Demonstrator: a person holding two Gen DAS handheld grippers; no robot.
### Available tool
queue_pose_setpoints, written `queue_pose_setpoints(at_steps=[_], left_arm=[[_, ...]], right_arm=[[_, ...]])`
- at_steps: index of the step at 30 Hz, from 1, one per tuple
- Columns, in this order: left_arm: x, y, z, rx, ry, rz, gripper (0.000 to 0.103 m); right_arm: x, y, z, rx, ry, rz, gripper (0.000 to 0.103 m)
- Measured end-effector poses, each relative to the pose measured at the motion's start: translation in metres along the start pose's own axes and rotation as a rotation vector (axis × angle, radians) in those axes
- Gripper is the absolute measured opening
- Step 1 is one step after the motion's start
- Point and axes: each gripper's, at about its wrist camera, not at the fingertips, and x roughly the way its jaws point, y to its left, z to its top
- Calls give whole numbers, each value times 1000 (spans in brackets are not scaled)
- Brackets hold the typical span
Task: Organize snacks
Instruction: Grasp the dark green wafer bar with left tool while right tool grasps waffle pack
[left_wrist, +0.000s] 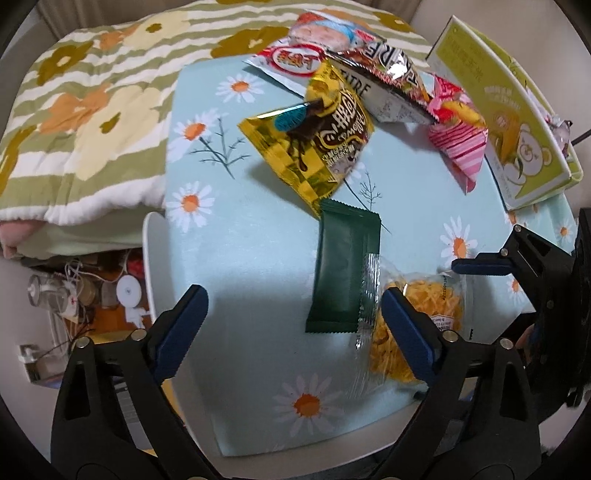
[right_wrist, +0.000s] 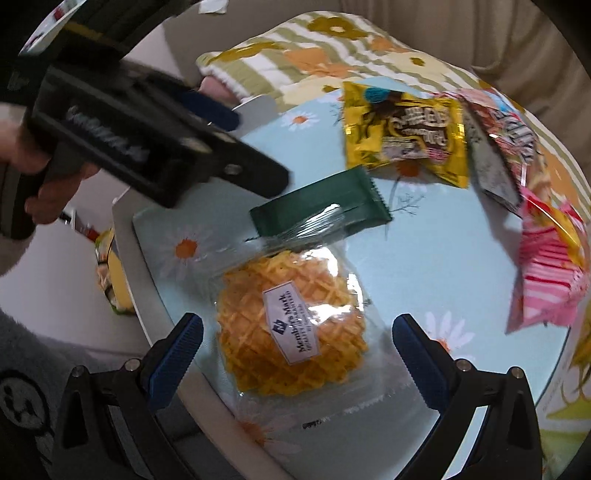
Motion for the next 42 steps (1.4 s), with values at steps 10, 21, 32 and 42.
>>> queue_pose_setpoints(at_steps=[10,21,32,42], left_arm=[[15,-14,13,6,17,-3,89],[20,-23,17,-1,36,7,89],[40,-35,12,44,77,56,74],[44,-56,8,134,81,97,51]], right_arm=[[18,10,-3,-133,41,-40,89],[6,-4,-17,-102,27,-57,75],[-8,-32,-24,-39,41,-88,75],[-10,-46,-20,10,41,-86,75]])
